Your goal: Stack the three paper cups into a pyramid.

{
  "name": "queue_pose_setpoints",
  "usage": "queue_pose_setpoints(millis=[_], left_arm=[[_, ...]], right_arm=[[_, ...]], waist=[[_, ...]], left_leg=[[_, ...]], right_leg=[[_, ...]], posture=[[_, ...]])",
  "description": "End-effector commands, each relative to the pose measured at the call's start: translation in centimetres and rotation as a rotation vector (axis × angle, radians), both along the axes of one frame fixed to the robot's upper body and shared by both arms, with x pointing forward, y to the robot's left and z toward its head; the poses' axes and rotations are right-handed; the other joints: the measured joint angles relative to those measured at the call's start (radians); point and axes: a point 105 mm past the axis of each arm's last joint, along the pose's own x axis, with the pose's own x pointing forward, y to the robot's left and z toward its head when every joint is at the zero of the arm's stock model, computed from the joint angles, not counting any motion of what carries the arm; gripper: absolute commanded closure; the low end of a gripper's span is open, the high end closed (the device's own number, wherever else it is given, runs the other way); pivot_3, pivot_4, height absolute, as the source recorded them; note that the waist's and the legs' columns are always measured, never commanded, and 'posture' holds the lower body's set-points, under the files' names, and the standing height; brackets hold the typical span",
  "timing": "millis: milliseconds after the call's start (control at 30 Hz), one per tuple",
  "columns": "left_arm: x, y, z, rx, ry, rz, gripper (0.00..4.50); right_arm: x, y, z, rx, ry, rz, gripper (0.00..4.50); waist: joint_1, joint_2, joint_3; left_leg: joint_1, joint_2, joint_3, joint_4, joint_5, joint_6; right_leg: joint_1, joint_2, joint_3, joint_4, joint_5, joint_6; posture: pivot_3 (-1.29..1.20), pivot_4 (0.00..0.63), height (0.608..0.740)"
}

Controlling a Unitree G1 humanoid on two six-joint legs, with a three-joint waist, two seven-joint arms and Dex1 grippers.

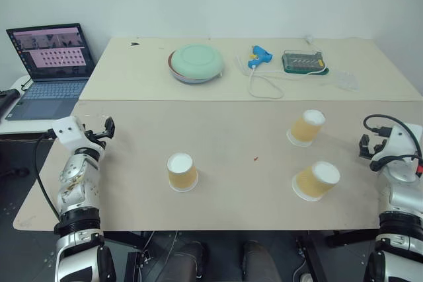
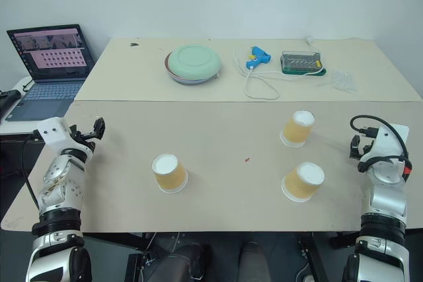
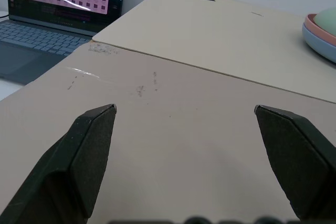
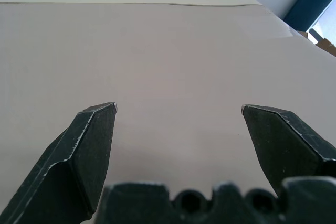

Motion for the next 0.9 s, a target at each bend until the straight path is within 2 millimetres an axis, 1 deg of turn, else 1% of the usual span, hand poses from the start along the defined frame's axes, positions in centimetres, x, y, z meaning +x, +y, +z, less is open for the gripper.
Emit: queue_pose_setpoints(millis=[33,100,167,200,233,267,333,367,400,433,467,500,567,633,733,800,900], left_arm=[[0.0,1.0,2.1,0.034,-0.070,0.015,0.00],[-0.2,1.8,2.3,0.032,-0.074,0.030,0.00],[-0.2,2.2,2.9,0.011,-0.098,0.023,0.00],[-0.1,2.0,3.5,0.014,-0.115,-0.004,0.00],[0.0,1.2,4.3,0.026,-0.133,-0.063,0.00],[0.0,-0.2,5.4,0.057,-0.156,-0.161,0.00],[-0.8,-4.3,7.7,0.117,-0.199,-0.426,0.00],[-1.8,-6.4,9.1,0.134,-0.218,-0.566,0.00],[-3.0,-8.4,10.0,0.143,-0.218,-0.698,0.00],[-4.6,-10.3,10.9,0.158,-0.215,-0.840,0.00],[-6.0,-11.8,11.4,0.171,-0.197,-0.956,0.00],[-7.1,-12.9,11.5,0.170,-0.170,-1.039,0.00],[-8.4,-13.9,11.4,0.178,-0.123,-1.131,0.00],[-9.2,-14.8,11.3,0.220,-0.085,-1.193,0.00],[-10.1,-15.9,11.2,0.270,-0.046,-1.268,0.00],[-10.3,-16.3,11.3,0.284,-0.038,-1.294,0.00],[-10.3,-16.8,11.5,0.294,-0.040,-1.312,0.00]], right_arm=[[0.5,0.2,1.4,-0.023,-0.056,0.005,0.05],[0.9,0.5,1.3,-0.015,-0.059,0.010,0.05],[1.0,0.5,1.2,-0.014,-0.060,0.011,0.05],[1.0,0.5,1.2,-0.013,-0.060,0.009,0.05],[1.0,0.5,1.2,-0.012,-0.061,0.009,0.05],[1.1,0.5,1.2,-0.012,-0.061,0.009,0.05],[1.2,0.6,1.1,-0.010,-0.060,0.012,0.05],[1.2,0.7,1.1,-0.010,-0.059,0.013,0.05],[1.3,0.6,1.0,-0.009,-0.058,0.013,0.05],[1.2,0.6,1.0,-0.008,-0.057,0.014,0.05],[1.2,0.6,0.9,-0.007,-0.055,0.013,0.05],[1.1,0.6,0.9,-0.006,-0.054,0.013,0.05],[1.1,0.6,0.7,-0.004,-0.049,0.013,0.05],[1.1,0.6,0.7,-0.004,-0.046,0.017,0.05],[1.1,0.6,1.0,-0.011,-0.043,0.041,0.05],[1.0,0.5,1.9,-0.044,-0.031,0.111,0.05],[0.3,-0.1,3.9,-0.091,-0.014,0.233,0.05]], waist=[[0.000,0.000,0.000],[-0.004,0.000,0.000],[-0.005,0.000,0.000],[-0.005,0.000,0.000],[-0.004,0.000,0.000],[-0.004,0.000,0.000],[-0.003,0.000,0.000],[-0.001,0.000,0.000],[-0.002,0.000,0.000],[-0.004,0.000,0.000],[-0.006,0.000,0.000],[-0.008,0.002,0.000],[-0.007,0.007,0.000],[-0.007,0.012,0.001],[-0.007,0.013,0.001],[-0.006,0.013,0.001],[-0.003,0.015,0.003]], left_leg=[[0.000,0.000,0.000,0.000,0.000,0.000],[0.000,0.000,0.000,0.000,0.000,0.000],[0.001,0.001,0.000,0.000,0.000,0.000],[0.001,0.001,0.000,0.000,0.000,0.000],[0.000,0.001,0.000,0.000,0.000,0.000],[0.000,0.001,0.000,0.000,0.000,0.000],[0.000,0.000,0.000,0.000,0.000,0.000],[-0.001,0.000,0.000,0.000,0.000,0.000],[-0.001,0.000,0.000,0.000,0.000,0.000],[-0.002,0.000,0.000,0.000,0.000,0.001],[-0.002,0.000,0.000,0.000,-0.001,0.001],[-0.002,0.000,0.000,0.000,-0.001,0.002],[0.001,0.000,0.002,-0.003,-0.001,0.002],[0.003,0.000,0.004,-0.005,-0.001,0.002],[0.005,0.003,0.005,-0.006,-0.001,0.001],[0.005,0.006,0.007,-0.006,0.000,0.000],[0.006,0.009,0.014,-0.006,0.000,0.000]], right_leg=[[0.000,0.000,0.000,0.000,0.000,0.000],[0.000,0.000,0.000,0.000,0.000,0.000],[0.000,0.001,0.000,0.000,0.000,0.001],[0.000,0.001,0.000,0.000,0.000,0.001],[0.000,0.001,0.000,0.000,-0.001,0.001],[0.000,0.001,0.000,0.000,0.000,0.001],[-0.001,0.001,0.000,0.000,0.000,0.000],[-0.001,0.001,0.000,0.000,0.001,-0.001],[-0.001,0.000,0.000,-0.001,0.001,-0.001],[-0.001,0.000,0.000,-0.001,0.001,-0.001],[-0.001,0.000,0.001,-0.001,0.001,-0.001],[-0.002,0.000,0.002,-0.001,0.001,-0.001],[-0.002,0.001,0.004,-0.001,0.000,-0.001],[-0.001,0.001,0.005,0.000,0.000,-0.001],[-0.001,0.005,0.008,0.001,-0.002,0.001],[-0.001,0.008,0.010,0.000,-0.003,0.002],[-0.001,0.010,0.014,0.000,-0.002,0.002]], posture=[[0.00,0.150,0.740],[0.00,0.150,0.740],[0.00,0.150,0.740],[0.00,0.150,0.740],[0.00,0.150,0.740],[0.00,0.150,0.740],[0.00,0.150,0.740],[0.00,0.150,0.740],[0.00,0.150,0.740],[0.00,0.150,0.740],[0.00,0.150,0.740],[0.00,0.150,0.740],[0.00,0.150,0.740],[0.00,0.150,0.740],[0.00,0.150,0.740],[0.00,0.150,0.740],[0.00,0.150,0.740]])
